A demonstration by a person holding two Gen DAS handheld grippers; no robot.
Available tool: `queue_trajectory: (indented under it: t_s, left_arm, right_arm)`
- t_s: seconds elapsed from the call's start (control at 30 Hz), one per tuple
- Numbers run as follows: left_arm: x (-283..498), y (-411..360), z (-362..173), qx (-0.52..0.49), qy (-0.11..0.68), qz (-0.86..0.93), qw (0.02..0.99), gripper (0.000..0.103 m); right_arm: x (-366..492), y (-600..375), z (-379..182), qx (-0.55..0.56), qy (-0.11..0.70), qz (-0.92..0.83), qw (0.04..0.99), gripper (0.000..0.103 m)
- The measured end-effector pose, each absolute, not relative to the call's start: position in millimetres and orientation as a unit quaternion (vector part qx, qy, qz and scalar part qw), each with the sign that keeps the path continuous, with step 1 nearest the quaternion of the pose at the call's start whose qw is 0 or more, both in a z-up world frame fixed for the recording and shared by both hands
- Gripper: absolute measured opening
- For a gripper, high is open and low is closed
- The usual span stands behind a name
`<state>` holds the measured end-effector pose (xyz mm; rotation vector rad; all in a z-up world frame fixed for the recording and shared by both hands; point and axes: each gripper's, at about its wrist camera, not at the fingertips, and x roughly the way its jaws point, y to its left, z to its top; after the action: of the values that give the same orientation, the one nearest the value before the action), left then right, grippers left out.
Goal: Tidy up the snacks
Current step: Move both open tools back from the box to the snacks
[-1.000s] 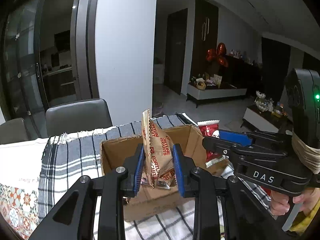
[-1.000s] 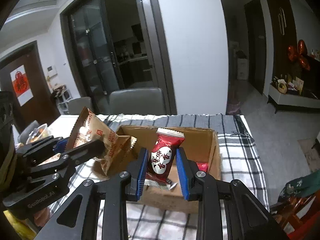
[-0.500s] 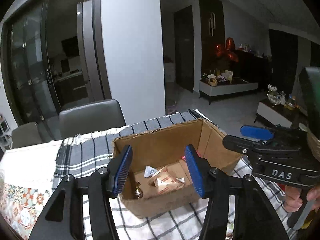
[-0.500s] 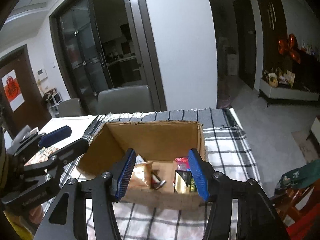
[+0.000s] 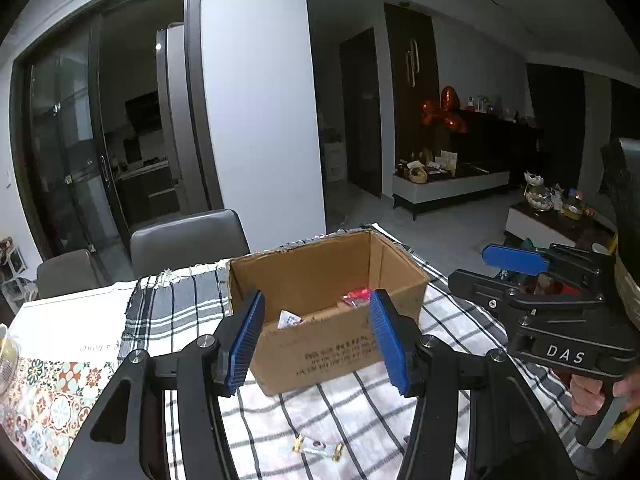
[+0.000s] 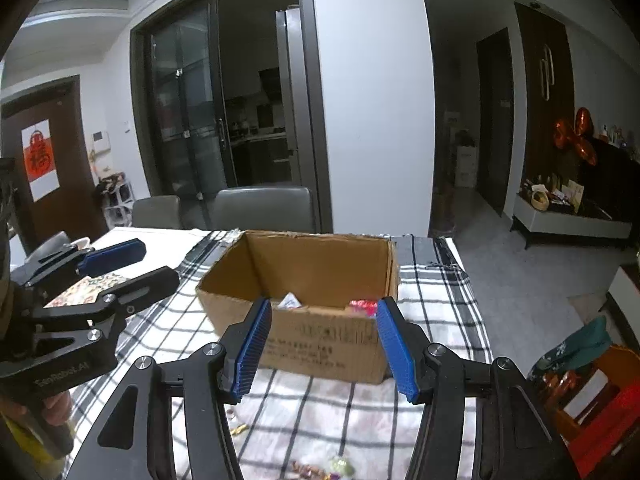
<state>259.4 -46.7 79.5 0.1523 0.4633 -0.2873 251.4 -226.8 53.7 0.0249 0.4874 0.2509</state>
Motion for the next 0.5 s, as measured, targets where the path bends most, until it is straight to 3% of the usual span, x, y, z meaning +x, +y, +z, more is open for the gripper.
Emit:
queue_trajectory:
  t_s: [0.5]
  left_arm:
    - [197, -73, 36, 0.099, 0.253, -0.177, 0.946, 0.054]
  right_arm:
    - [204, -238, 15, -0.024, 0.272, 0.155, 0.949, 0.056]
